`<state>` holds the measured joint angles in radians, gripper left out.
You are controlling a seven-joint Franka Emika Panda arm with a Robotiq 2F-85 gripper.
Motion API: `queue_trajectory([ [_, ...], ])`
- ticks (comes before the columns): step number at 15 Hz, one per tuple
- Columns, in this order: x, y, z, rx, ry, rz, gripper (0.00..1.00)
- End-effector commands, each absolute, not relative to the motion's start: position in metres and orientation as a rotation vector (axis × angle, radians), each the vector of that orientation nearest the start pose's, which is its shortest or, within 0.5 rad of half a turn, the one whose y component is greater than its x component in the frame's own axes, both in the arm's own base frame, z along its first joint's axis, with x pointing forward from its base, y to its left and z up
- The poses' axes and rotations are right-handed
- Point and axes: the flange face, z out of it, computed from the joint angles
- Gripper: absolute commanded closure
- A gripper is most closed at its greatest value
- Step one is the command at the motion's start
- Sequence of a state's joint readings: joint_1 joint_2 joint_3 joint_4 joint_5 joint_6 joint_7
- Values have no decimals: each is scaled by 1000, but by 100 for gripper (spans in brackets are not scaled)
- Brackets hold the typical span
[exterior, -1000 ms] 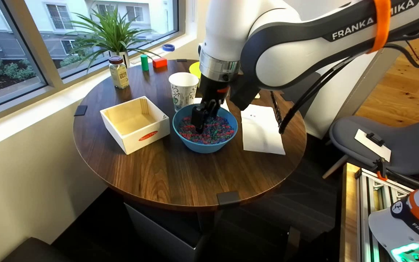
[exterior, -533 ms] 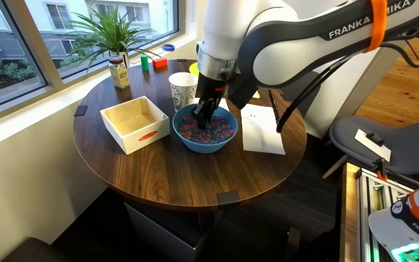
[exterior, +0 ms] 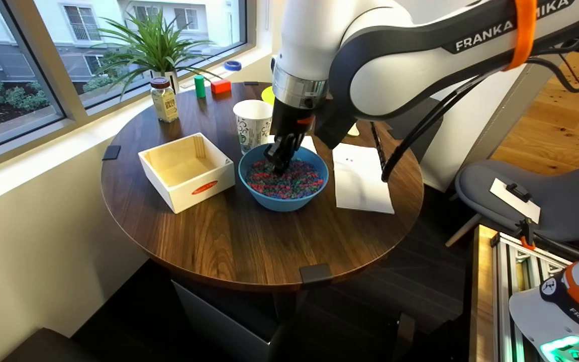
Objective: Put some of the contents of the blue bowl onto the napkin and then fold the napkin to cover the contents
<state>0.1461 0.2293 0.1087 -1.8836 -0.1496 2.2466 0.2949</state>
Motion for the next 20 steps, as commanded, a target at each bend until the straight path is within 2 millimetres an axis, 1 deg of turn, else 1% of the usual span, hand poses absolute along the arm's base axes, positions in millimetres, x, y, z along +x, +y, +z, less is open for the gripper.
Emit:
queue_trajectory([
  [1, 602, 158, 414, -3204, -49, -252, 97],
  [6, 597, 163, 421, -3190, -57, -257, 97],
  [9, 589, 164, 434, -3201, -31, -285, 97],
  [11, 582, 161, 443, -3204, 11, -280, 97],
  [14, 567, 150, 456, -3215, 155, -218, 97],
  [15, 561, 144, 459, -3221, 201, -202, 97],
  [18, 546, 119, 467, -3226, 330, -166, 97],
  [20, 535, 99, 467, -3232, 405, -129, 97],
])
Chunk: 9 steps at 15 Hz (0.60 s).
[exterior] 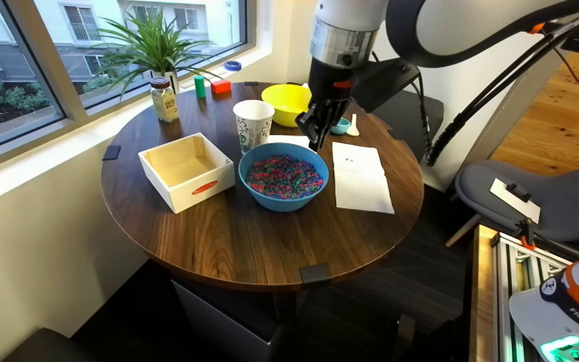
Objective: Put some of the contents of the blue bowl onto the napkin and then fold the napkin to cover the contents
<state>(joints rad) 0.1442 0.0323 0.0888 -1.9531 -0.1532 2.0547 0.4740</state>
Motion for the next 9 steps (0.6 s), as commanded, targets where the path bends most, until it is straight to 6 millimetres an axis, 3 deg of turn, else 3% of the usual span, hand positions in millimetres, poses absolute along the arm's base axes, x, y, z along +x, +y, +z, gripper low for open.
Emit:
queue_trajectory([
  [1, 530, 89, 466, -3238, 440, -109, 97],
  [9, 501, 18, 433, -3245, 492, -29, 97],
])
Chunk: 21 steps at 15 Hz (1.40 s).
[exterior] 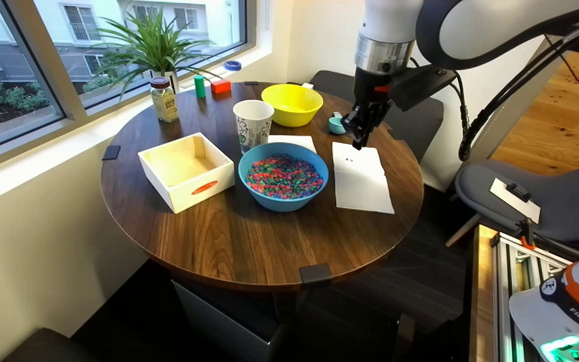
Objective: Put some of the contents of the blue bowl onto the napkin and then fold the napkin to cover the contents
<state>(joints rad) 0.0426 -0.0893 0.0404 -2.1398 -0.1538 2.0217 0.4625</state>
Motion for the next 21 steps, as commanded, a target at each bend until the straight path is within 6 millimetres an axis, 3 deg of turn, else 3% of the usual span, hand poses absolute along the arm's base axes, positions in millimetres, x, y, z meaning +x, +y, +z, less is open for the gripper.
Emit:
queue_trajectory([
  [1, 500, 11, 430, -3241, 491, -31, 97],
  [9, 496, -28, 407, -3230, 520, -90, 97],
  [21, 508, -33, 385, -3197, 533, -166, 97],
])
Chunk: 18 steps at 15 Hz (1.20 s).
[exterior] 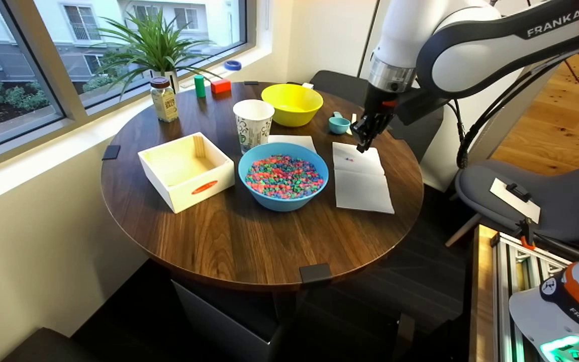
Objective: Put some of the contents of the blue bowl onto the napkin and then fold the napkin to cover the contents
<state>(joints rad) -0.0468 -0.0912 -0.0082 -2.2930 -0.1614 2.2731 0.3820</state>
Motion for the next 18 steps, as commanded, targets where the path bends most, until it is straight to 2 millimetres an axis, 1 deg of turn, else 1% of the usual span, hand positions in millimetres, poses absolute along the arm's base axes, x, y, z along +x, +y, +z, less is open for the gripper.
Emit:
queue_trajectory([
  [1, 509, -32, 383, -3196, 530, -170, 97],
  [7, 514, -30, 375, -3186, 522, -177, 97],
  [10, 515, -29, 374, -3184, 518, -180, 96],
  [11, 515, -28, 374, -3184, 518, -179, 87],
  [12, 515, -28, 374, -3183, 518, -180, 75],
  [13, 515, -28, 374, -3183, 517, -180, 74],
  [14, 515, -28, 375, -3184, 517, -182, 63],
  [15, 515, -27, 376, -3184, 516, -184, 50],
  [16, 515, -27, 377, -3185, 515, -186, 44],
  [18, 515, -26, 379, -3185, 512, -193, 37],
])
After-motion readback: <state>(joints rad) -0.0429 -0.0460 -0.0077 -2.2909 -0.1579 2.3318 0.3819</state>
